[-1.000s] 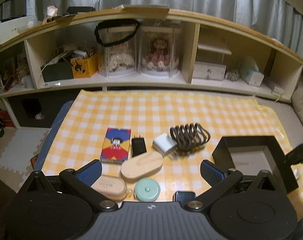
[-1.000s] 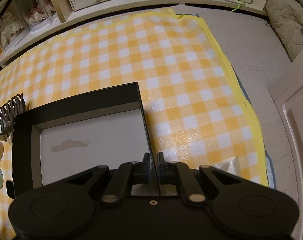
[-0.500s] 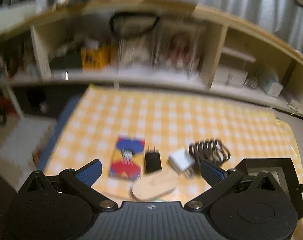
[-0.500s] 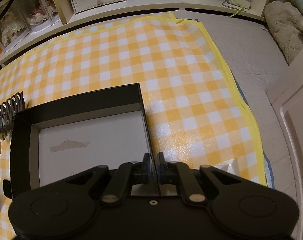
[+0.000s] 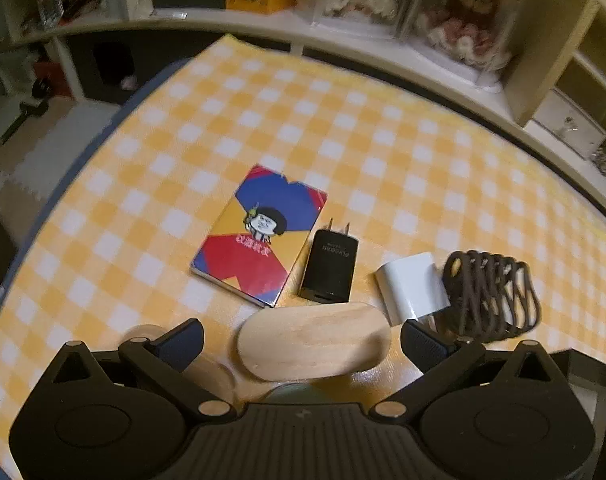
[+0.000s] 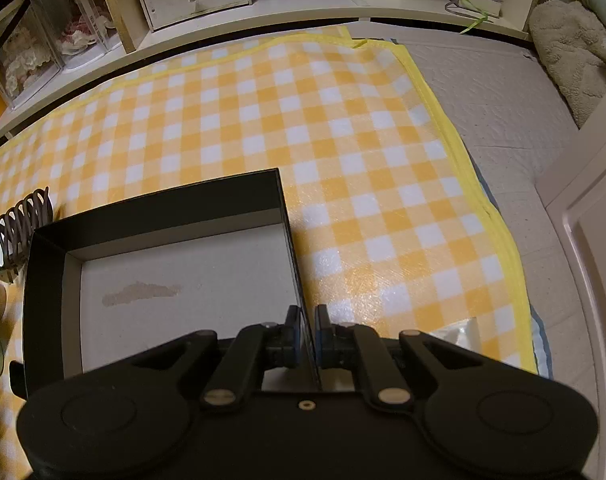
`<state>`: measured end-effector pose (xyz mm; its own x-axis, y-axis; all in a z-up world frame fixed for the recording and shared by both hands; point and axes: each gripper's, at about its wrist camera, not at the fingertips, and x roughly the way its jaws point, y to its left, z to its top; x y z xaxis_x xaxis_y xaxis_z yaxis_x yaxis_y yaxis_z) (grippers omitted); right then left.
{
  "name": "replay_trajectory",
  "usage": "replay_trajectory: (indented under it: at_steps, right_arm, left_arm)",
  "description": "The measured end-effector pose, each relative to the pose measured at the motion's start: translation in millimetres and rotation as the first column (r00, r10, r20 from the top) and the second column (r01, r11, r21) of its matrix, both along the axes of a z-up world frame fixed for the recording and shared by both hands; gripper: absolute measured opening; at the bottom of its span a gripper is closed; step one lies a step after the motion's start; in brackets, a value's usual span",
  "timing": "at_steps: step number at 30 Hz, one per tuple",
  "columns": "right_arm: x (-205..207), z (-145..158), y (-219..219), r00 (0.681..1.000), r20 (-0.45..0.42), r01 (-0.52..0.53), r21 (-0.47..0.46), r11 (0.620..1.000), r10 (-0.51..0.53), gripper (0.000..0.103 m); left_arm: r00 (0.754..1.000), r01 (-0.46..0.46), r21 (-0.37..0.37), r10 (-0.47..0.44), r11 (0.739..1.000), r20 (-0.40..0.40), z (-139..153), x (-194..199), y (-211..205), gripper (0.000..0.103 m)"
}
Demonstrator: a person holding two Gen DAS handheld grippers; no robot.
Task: Organize rigid objects
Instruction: 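Move the left tool down over the wooden oval block, then close the left gripper on the wooden oval block and lift it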
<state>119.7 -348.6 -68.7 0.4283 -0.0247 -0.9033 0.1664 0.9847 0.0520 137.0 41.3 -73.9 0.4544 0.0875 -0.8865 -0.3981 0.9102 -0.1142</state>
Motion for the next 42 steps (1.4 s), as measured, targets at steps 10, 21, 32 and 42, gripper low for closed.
replay_trajectory:
  at_steps: [10,21,32,42]
  right_arm:
    - [2,-1,2,1.000,0.006,-0.010,-0.002,1.000,0.010,0.007]
    - [1,-1,3,1.000,0.006,-0.011,-0.003,1.000,0.011,0.008]
    - [1,-2,2,1.000,0.010,-0.011,0.005,1.000,0.011,0.007]
    - [1,-4,-3,1.000,0.014,-0.004,0.050,0.999,0.003,0.006]
  left_arm:
    - [0.999,-0.022,0.010,0.022,1.000,-0.039,-21,16,-6,0.103]
    - [0.998,0.052,-0.009,-0.052,0.999,-0.027,-11,5,-11,0.093]
    - [0.942,0.303,-0.093,-0.284,0.948,0.178,42,-44,-59,0.093]
    - [0.882,0.467,-0.215,-0.432,0.858,0.188,54,-72,-136,0.093]
